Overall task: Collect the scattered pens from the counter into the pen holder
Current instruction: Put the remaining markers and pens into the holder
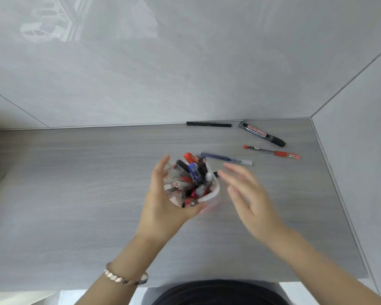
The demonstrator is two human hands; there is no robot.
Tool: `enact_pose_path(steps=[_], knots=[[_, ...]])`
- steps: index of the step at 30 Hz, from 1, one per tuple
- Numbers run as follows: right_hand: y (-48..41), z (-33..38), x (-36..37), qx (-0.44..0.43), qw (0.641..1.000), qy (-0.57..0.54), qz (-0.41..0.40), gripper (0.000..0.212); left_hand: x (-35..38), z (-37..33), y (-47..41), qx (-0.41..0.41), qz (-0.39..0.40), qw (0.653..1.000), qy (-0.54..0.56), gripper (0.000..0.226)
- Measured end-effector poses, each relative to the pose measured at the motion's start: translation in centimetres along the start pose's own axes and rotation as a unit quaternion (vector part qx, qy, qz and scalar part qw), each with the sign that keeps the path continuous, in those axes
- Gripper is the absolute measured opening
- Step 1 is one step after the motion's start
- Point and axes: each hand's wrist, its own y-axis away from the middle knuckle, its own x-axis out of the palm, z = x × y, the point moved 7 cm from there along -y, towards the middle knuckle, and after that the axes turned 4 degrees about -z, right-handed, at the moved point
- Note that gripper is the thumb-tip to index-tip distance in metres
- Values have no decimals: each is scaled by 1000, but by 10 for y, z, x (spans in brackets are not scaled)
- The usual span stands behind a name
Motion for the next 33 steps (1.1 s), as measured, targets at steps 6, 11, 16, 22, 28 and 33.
enact_pose_path(steps=[6, 11, 16, 22, 28, 33], knots=[[-49, -106, 9, 251, 936, 229, 92, 66, -62, 6, -14, -20, -88, 995, -53, 108], [-43, -84, 66, 96, 936, 283, 186, 52, -78, 23, -18, -57, -94, 993, -43, 109], [-34, -76, 85, -26, 873, 458, 167, 40, -74, 32, -14, -60, -94, 993, -41, 107], [-15, -84, 43, 167, 902, 339, 207, 15, -60, 31, -13, -54, -52, 996, -45, 108], [-8, -21, -23, 216, 937, 114, 249, 24, -34, 18, -26, -25, -17, 999, -20, 107], [-16, 24, -33, 167, 927, 162, 295, 29, -7, 14, -32, -22, 25, 999, 0, 105]])
